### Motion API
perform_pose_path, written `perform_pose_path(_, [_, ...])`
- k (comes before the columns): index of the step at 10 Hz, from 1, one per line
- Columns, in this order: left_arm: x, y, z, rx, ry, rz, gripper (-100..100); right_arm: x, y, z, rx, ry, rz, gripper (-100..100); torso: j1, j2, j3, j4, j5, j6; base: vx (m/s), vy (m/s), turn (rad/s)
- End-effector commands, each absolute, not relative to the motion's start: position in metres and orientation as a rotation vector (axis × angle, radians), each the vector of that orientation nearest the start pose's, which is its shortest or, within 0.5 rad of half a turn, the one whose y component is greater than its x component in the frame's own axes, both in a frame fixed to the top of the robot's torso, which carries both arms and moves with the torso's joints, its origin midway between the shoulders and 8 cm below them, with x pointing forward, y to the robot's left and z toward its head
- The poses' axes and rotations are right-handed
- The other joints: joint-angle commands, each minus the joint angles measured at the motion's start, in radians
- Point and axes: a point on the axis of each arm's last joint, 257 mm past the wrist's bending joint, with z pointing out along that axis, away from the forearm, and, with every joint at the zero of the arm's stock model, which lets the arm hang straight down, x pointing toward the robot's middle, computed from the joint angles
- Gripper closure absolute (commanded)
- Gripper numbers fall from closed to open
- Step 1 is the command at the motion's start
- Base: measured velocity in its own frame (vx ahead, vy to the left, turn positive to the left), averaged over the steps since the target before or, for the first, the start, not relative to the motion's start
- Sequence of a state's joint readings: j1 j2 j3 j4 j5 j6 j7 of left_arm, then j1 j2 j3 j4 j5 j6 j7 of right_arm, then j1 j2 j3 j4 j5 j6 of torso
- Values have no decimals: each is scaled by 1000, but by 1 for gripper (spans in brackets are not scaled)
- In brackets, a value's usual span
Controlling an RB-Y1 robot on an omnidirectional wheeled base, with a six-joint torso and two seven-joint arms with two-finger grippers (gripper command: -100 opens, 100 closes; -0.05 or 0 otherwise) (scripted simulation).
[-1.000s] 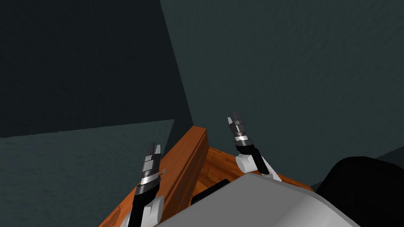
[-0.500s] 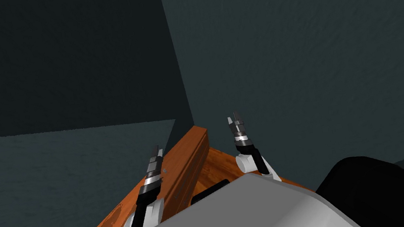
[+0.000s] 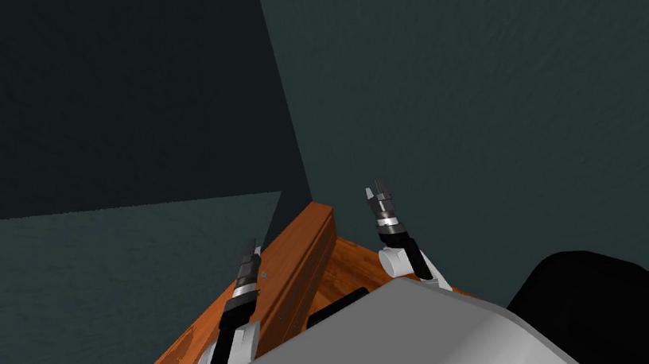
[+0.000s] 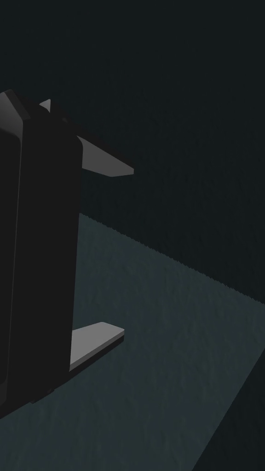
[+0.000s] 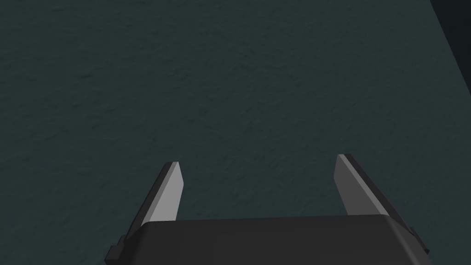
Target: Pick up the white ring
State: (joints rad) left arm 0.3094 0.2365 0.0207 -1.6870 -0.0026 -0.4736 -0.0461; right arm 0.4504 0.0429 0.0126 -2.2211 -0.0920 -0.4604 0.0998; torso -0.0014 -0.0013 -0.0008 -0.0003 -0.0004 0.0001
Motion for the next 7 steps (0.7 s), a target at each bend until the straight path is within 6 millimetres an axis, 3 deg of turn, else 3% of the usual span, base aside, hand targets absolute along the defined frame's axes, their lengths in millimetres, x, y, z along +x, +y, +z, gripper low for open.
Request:
perform_pose_path(1, [445, 326, -205, -837, 1147, -1055, -100, 364, -287, 6, 754, 586, 1287, 0, 0, 0, 0, 0, 0, 0, 25, -28, 30])
perform_pose_path(5, [448, 345, -242, -907, 1203, -998, -100, 364, -287, 6, 754, 586, 1287, 0, 0, 0, 0, 0, 0, 0, 18, -23, 11])
perform_pose_path(7, [453, 378, -275, -991, 1254, -919, -100, 364, -287, 6, 754, 586, 1287, 0, 0, 0, 0, 0, 0, 0, 30, -38, 11])
